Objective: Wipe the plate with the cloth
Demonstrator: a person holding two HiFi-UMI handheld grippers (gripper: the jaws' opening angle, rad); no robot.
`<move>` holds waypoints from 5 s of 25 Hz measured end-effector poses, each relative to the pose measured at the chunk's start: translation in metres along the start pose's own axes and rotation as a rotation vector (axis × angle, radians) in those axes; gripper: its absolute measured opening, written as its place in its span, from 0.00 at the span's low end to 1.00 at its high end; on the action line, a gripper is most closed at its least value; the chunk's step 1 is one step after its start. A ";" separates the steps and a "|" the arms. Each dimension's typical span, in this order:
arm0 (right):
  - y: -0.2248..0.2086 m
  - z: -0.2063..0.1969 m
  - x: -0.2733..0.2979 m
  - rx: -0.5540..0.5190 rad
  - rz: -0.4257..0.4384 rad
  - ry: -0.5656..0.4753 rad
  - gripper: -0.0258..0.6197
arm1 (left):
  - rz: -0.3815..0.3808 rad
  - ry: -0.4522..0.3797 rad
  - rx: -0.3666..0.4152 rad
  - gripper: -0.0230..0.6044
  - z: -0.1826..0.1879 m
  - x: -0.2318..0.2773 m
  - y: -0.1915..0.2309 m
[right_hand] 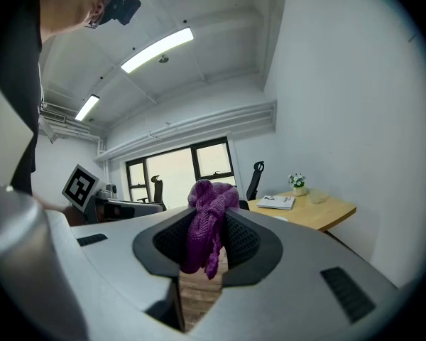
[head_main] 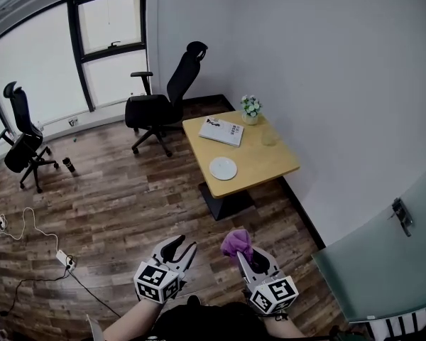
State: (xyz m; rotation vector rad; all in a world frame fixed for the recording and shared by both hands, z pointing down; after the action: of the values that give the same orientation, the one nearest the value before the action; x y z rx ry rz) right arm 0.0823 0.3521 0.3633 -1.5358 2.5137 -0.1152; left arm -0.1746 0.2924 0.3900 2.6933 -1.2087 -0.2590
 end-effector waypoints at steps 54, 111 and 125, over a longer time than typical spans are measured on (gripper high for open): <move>-0.314 0.018 0.341 0.022 0.119 -0.043 0.19 | 0.064 -0.047 0.014 0.27 0.028 0.414 0.173; -0.324 -0.155 0.445 0.033 0.102 0.422 0.19 | 0.108 0.217 -0.152 0.26 -0.055 0.373 0.259; -0.336 -0.222 0.507 -0.093 0.125 0.589 0.19 | 0.152 0.230 -0.154 0.26 -0.057 0.361 0.271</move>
State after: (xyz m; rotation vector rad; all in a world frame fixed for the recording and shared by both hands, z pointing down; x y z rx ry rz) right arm 0.1048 -0.2596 0.5737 -1.5466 3.0921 -0.5062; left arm -0.1207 -0.1511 0.4769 2.4079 -1.2592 -0.0190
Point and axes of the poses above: the fingertips, and each gripper's own axes: x forward along the fingers, y to its left, z out of its top, the point moved 10 cm from there along -x, backward along the fingers, and after that the axes turned 15 degrees about -y, right-handed, at the moved point
